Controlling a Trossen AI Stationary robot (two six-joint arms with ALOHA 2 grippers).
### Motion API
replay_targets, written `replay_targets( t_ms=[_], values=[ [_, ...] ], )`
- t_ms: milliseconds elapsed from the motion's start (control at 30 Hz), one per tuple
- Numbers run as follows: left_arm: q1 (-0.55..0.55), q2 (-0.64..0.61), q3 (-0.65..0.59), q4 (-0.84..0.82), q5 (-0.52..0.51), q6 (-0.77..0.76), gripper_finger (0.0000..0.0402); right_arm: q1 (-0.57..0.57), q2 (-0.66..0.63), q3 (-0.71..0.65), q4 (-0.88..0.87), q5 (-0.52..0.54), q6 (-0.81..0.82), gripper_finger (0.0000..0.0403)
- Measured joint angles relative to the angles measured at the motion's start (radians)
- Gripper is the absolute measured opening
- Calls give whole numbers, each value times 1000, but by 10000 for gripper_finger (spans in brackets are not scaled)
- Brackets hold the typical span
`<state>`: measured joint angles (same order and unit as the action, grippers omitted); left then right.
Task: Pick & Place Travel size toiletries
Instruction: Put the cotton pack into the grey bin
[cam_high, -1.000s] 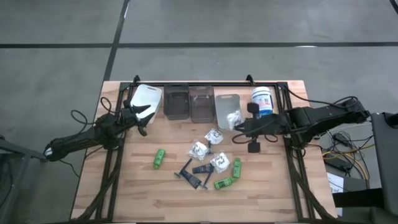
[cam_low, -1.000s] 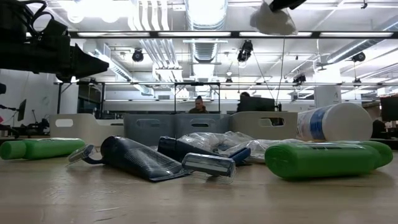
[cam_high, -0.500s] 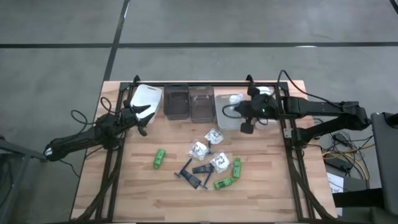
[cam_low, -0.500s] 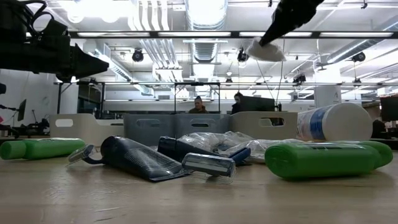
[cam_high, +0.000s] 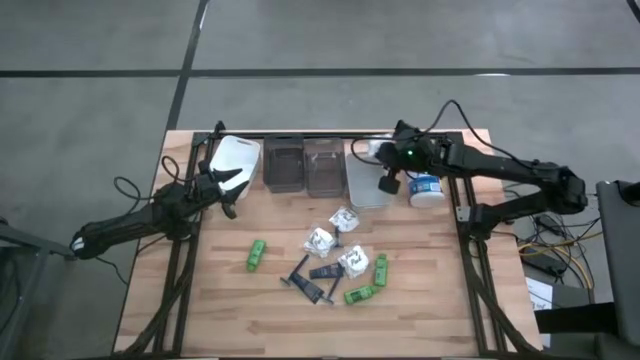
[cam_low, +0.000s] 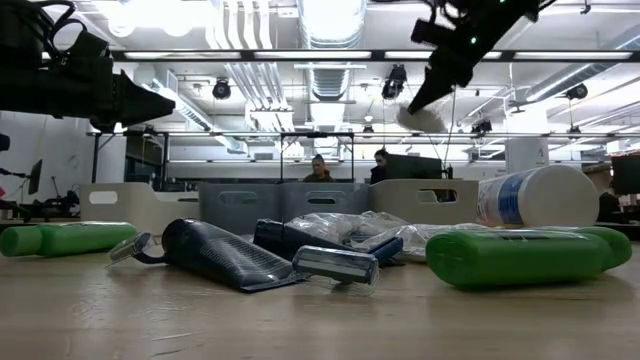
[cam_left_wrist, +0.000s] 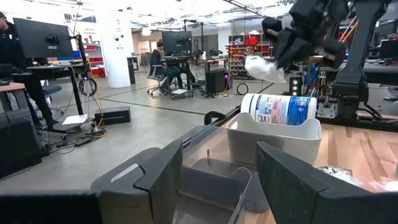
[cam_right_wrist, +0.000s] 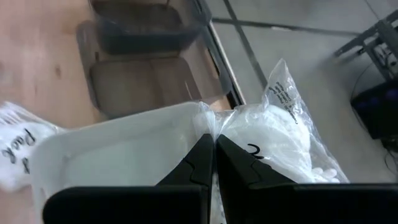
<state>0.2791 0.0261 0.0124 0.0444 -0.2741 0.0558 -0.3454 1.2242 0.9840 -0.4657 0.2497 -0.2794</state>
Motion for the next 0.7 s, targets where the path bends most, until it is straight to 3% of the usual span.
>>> replay_targets(
  t_ms=[200, 700],
  values=[
    [0, 0, 0, 0, 0, 0, 207, 0, 109, 0, 112, -22, -44, 8],
    [0, 0, 0, 0, 0, 0, 207, -5, 255, -52, 135, -22, 20, 8]
  ],
)
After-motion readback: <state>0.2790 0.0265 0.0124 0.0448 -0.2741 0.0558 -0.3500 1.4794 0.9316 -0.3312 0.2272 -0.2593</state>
